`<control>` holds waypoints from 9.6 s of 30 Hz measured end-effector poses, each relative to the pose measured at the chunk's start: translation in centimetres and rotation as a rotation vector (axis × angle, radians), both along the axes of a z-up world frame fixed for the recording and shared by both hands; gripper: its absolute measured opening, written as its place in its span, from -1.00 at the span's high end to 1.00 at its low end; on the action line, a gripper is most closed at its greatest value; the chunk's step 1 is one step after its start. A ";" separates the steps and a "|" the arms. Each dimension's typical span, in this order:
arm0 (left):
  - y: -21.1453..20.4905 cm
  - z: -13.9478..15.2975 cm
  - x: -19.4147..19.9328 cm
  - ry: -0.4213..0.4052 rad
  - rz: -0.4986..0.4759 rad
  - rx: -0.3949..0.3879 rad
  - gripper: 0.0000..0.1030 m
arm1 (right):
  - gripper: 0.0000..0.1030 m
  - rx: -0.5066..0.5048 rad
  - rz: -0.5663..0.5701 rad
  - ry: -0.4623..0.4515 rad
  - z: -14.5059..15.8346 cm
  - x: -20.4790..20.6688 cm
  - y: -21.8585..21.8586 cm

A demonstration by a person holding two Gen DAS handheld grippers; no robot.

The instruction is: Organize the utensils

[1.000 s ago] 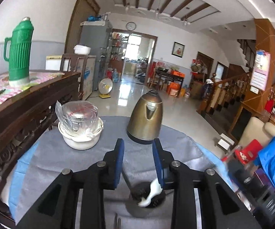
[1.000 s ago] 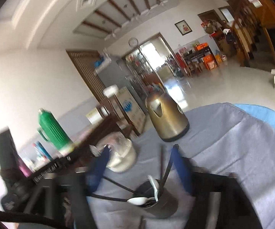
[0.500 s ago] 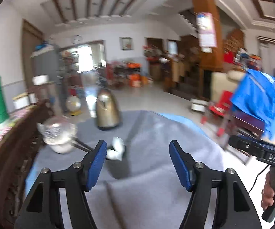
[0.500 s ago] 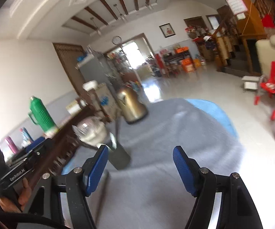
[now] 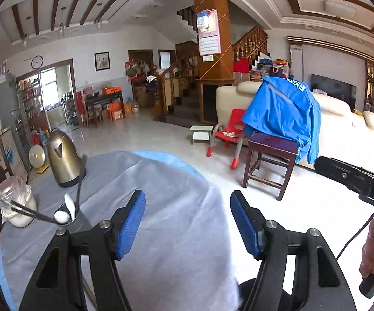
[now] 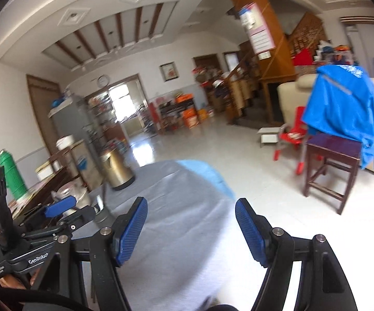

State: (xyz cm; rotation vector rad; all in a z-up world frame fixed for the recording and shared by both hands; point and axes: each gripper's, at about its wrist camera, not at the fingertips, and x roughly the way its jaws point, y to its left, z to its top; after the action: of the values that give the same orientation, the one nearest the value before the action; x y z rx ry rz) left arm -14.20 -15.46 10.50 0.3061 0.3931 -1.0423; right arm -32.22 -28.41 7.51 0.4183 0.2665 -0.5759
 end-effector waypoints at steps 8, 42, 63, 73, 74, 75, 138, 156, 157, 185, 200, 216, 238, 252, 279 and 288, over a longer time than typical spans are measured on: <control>-3.8 1.1 -2.2 -0.040 0.179 0.038 -0.34 | -0.44 0.018 0.016 -0.070 -1.1 -6.1 -4.4; -12.5 2.9 -10.7 -0.030 0.219 0.113 -0.34 | -0.44 0.049 -0.086 -0.229 -0.9 -18.6 -10.2; -7.3 3.8 -7.9 0.002 0.325 0.075 -0.34 | -0.44 0.034 0.000 -0.240 0.8 -15.7 -8.2; -4.0 4.3 -6.2 0.008 0.405 0.041 -0.34 | -0.44 0.001 0.068 -0.240 1.7 -13.8 -6.1; -3.9 4.3 -6.1 0.009 0.411 0.039 -0.34 | -0.44 0.003 0.071 -0.238 1.7 -13.6 -6.2; -3.9 4.3 -6.0 0.011 0.416 0.036 -0.34 | -0.44 0.005 0.073 -0.237 1.6 -13.5 -6.1; 2.5 0.0 1.0 0.135 0.489 0.016 -0.34 | -0.44 -0.031 0.155 -0.134 1.9 -5.8 -1.2; 23.6 -8.6 12.4 0.250 0.804 0.068 -0.34 | 0.18 0.141 0.512 0.086 -3.4 16.0 7.6; 24.0 -9.2 12.9 0.269 0.813 0.071 -0.34 | 0.19 0.150 0.536 0.130 -4.1 18.1 8.4; 25.4 -15.9 20.6 0.450 0.819 0.160 -0.34 | 0.53 0.223 0.725 0.599 -21.4 42.5 15.9; 23.4 -14.8 20.5 0.468 0.743 0.157 -0.34 | 0.87 0.195 0.692 0.664 -21.6 41.8 14.8; 13.3 -19.2 28.0 0.620 0.585 0.224 -0.34 | 0.80 0.440 0.606 0.476 -20.7 38.7 3.8; 8.7 -21.7 32.2 0.632 0.565 0.336 -0.04 | 0.82 -0.055 0.827 0.759 -21.1 40.5 11.6; 7.6 -22.2 32.7 0.571 0.585 0.300 0.89 | 0.87 0.344 0.566 0.514 -20.4 36.8 0.0; 14.8 -22.5 32.9 0.697 0.555 0.173 0.20 | 0.24 0.350 0.530 0.503 -19.3 38.9 -1.4; 12.3 -22.6 32.2 0.689 0.565 0.210 0.51 | 0.38 0.324 0.495 0.605 -20.7 41.4 -0.7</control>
State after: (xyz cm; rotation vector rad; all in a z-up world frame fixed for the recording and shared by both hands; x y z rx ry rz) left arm 18.01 -3.17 -12.08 0.0007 1.1429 -0.5189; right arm 9.18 -29.07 -13.14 0.4615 1.0230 -0.1539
